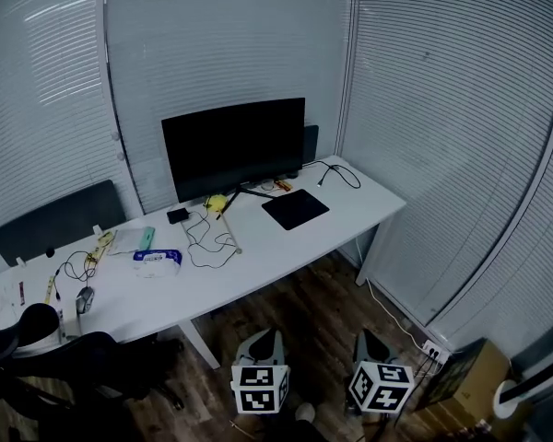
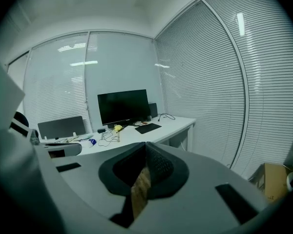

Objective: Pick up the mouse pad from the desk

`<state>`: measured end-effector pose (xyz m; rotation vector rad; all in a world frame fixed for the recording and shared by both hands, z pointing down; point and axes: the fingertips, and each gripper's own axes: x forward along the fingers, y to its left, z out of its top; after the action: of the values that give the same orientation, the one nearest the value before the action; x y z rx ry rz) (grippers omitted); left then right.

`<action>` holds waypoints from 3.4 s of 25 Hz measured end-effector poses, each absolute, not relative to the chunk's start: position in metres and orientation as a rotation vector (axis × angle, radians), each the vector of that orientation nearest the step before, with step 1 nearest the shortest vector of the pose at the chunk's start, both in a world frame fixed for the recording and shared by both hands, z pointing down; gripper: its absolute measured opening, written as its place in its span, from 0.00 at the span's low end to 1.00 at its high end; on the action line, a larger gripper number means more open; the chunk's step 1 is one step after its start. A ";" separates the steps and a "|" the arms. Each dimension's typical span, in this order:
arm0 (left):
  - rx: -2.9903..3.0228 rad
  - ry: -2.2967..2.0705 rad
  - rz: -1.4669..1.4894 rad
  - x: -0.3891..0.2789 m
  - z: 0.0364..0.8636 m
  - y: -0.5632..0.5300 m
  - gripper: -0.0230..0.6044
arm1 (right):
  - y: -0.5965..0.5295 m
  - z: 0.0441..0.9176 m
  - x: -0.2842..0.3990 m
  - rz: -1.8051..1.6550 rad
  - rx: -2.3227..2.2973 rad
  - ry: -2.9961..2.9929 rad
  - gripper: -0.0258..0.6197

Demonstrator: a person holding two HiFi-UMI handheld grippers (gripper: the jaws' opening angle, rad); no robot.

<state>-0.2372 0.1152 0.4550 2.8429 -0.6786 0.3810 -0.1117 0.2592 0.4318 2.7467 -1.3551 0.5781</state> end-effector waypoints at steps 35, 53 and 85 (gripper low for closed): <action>2.827 -0.824 0.410 -0.081 0.441 0.059 0.06 | 0.183 0.423 0.057 0.560 2.615 -1.537 0.09; 2.816 -0.816 0.426 -0.048 0.449 0.039 0.06 | 0.158 0.435 0.090 0.595 2.616 -1.549 0.09; 2.795 -0.757 0.391 0.121 0.453 -0.087 0.06 | 0.050 0.422 0.254 0.570 2.634 -1.482 0.09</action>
<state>0.1209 -0.0871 0.4530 2.7951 -0.7575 0.3911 0.2541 0.0496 0.4218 2.6337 -1.4823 0.5702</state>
